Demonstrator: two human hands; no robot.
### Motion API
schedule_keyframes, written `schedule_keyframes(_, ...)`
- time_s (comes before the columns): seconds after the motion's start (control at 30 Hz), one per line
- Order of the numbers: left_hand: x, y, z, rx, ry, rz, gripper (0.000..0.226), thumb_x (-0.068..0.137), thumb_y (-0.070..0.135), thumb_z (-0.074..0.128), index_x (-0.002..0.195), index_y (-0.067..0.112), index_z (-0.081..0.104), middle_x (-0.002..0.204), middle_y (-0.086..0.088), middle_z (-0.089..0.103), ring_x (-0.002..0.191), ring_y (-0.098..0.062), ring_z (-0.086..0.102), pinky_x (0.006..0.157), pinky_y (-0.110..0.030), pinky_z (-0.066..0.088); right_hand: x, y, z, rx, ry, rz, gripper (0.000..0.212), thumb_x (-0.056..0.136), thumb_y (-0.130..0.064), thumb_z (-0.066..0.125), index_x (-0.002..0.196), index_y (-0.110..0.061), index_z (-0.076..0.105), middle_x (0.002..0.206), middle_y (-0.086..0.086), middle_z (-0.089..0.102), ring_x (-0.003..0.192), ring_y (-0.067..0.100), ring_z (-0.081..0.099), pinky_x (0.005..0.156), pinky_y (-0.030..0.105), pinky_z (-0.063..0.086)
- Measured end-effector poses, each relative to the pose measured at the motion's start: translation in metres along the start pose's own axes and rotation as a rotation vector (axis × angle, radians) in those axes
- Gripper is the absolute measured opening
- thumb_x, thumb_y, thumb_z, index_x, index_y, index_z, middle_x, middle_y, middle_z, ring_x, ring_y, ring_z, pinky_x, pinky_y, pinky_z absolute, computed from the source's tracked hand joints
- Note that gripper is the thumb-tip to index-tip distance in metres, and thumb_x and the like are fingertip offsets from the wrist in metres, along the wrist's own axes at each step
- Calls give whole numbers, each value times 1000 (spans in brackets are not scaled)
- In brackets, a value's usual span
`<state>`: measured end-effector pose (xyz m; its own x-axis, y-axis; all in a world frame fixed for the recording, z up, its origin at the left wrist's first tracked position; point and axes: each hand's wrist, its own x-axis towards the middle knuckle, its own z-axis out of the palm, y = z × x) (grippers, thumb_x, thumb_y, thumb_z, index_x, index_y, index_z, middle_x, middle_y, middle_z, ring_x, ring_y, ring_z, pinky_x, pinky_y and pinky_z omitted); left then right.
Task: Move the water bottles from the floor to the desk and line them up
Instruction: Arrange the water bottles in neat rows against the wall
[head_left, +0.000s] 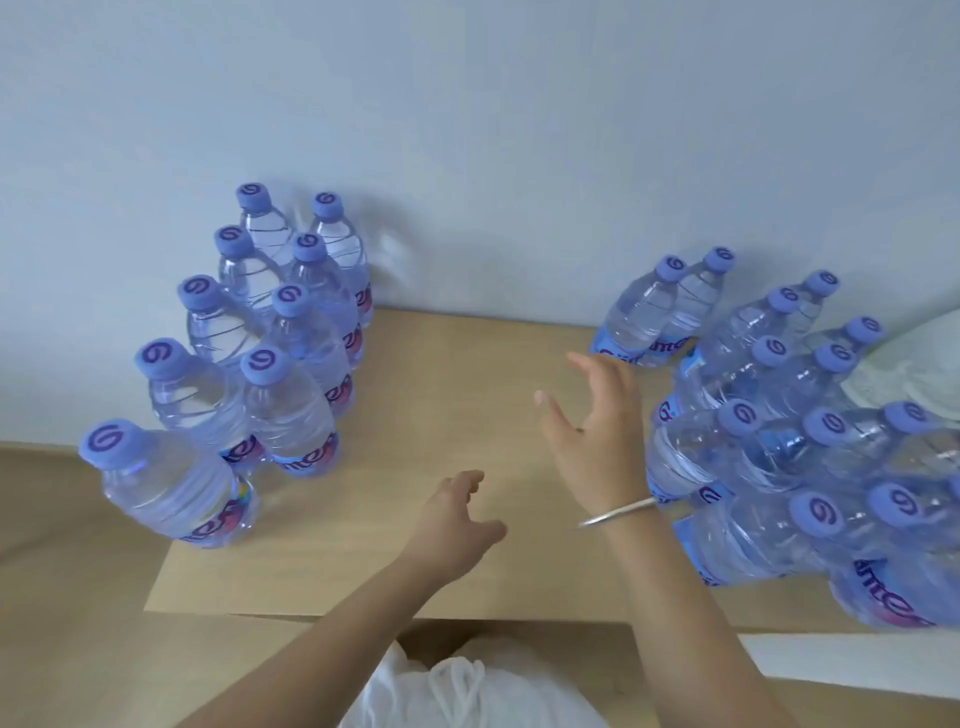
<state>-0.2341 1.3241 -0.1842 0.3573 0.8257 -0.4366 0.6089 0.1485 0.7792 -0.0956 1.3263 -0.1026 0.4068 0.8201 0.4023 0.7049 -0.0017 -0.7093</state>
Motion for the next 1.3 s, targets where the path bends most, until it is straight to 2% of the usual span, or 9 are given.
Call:
schedule_keyframes(0.13,4,32,32,81,-111,77,67,85,23,64,144,18,33,140,1,41,124,-12,43,87,-16,33,9,36,-78,-329,228,108,43,74,-17,67,111,2,57,106,20,56,105,25,42,92,29,27)
schedule_keyframes(0.27,5,46,58,92,-153,101,67,83,22,66,143,16,35,138,-1,43,124,-12,44,90,-15,32,21,51,-105,-383,50,414,56,78,-11,68,126,1,43,123,20,46,119,31,38,93,31,28)
schedule_keyframes(0.43,4,49,72,76,-166,94,67,83,21,67,142,16,36,136,-2,45,122,-12,46,90,-17,35,23,70,-93,-325,-73,602,28,82,-9,57,103,-4,39,95,15,49,89,33,48,68,31,33)
schedule_keyframes(0.57,7,46,64,29,-111,66,66,83,20,68,141,17,37,134,-1,48,118,-12,48,85,-17,36,15,72,-90,-255,72,618,45,79,-17,69,112,0,44,104,17,56,98,36,53,72,32,35)
schedule_keyframes(0.77,9,38,53,5,-110,70,72,81,19,70,143,17,33,136,0,47,121,-13,47,87,-18,36,6,56,-80,-284,95,486,38,68,-34,78,82,-8,53,79,7,58,80,33,53,68,36,41)
schedule_keyframes(0.97,2,25,25,-52,-102,174,108,65,33,84,150,27,16,148,13,32,134,-8,34,105,-23,32,7,5,-83,-17,54,371,43,62,-38,82,67,-8,52,61,2,51,62,22,46,59,30,38)
schedule_keyframes(1.1,-14,15,-2,-305,-15,231,95,46,34,87,130,27,44,111,11,66,102,-12,64,88,-39,53,0,-35,-62,152,31,288,49,61,-42,82,61,-11,44,57,-2,39,53,10,35,52,23,32)
schedule_keyframes(1.23,-40,-8,-33,-427,-50,198,52,56,7,87,101,9,61,86,-3,72,76,-13,66,70,-27,54,2,-58,-33,340,-424,321,34,65,-37,80,80,-27,51,71,-13,57,63,-8,55,63,10,44)
schedule_keyframes(1.3,-53,-19,-46,-479,-114,177,48,56,10,84,99,3,63,87,-10,72,77,-17,66,68,-28,53,0,-59,-17,355,-658,346,48,62,-38,82,98,-32,51,92,-13,67,86,1,65,73,26,52)
